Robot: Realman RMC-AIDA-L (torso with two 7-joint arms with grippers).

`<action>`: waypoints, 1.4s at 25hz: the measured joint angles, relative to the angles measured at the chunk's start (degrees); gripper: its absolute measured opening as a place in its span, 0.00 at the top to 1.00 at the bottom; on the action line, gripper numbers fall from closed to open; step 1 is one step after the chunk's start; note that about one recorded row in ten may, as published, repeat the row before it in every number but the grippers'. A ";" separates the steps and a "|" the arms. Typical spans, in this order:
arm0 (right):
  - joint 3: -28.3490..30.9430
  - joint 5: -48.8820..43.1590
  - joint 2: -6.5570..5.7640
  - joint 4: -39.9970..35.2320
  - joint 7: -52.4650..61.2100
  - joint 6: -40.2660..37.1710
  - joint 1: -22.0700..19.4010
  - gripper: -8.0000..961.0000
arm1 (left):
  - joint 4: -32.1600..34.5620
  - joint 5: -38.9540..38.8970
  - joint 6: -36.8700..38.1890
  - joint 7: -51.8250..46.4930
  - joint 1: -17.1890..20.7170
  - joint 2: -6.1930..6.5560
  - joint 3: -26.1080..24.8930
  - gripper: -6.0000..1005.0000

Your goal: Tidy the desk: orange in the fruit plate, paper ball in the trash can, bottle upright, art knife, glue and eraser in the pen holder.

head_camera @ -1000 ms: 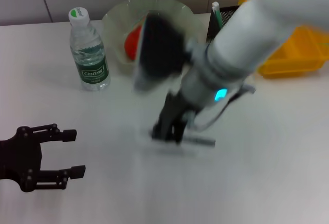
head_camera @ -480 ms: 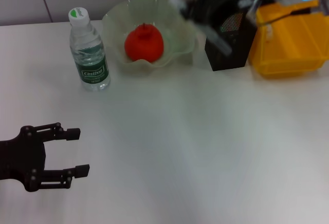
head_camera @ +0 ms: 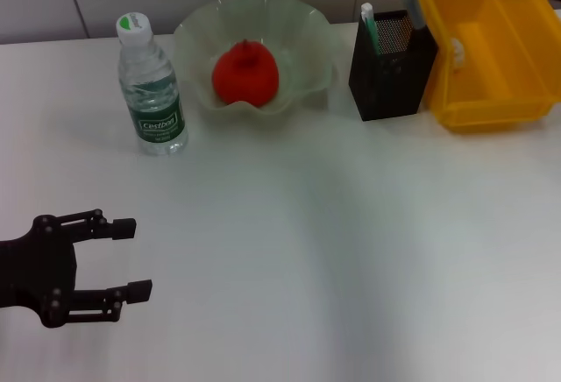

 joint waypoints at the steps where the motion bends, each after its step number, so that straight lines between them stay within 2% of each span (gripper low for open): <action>1: 0.52 0.10 -0.05 0.86 -0.48 0.61 0.03 0.85 | 0.00 0.00 0.00 -0.04 0.02 0.03 -0.02 0.18; 10: 1.00 0.59 -0.05 4.43 1.42 6.98 -0.52 0.85 | 0.36 0.00 0.49 -0.24 -0.32 0.27 -0.04 0.18; 14: 1.14 0.66 -0.42 8.16 1.15 8.75 -0.44 0.85 | 0.54 0.03 1.31 -0.79 -0.35 0.40 -0.04 0.18; 21: 1.18 4.62 -1.02 14.28 -4.86 9.68 0.08 0.85 | 0.62 0.10 1.46 -0.72 -0.14 0.41 -0.04 0.18; 32: 1.23 6.18 -1.38 16.36 -8.16 11.99 0.54 0.85 | 0.66 0.18 1.65 -0.73 0.35 0.44 -0.04 0.18; 35: 1.23 6.23 -1.95 18.56 -9.01 12.37 1.21 0.85 | 0.66 0.23 1.66 -0.79 0.40 0.30 0.01 0.18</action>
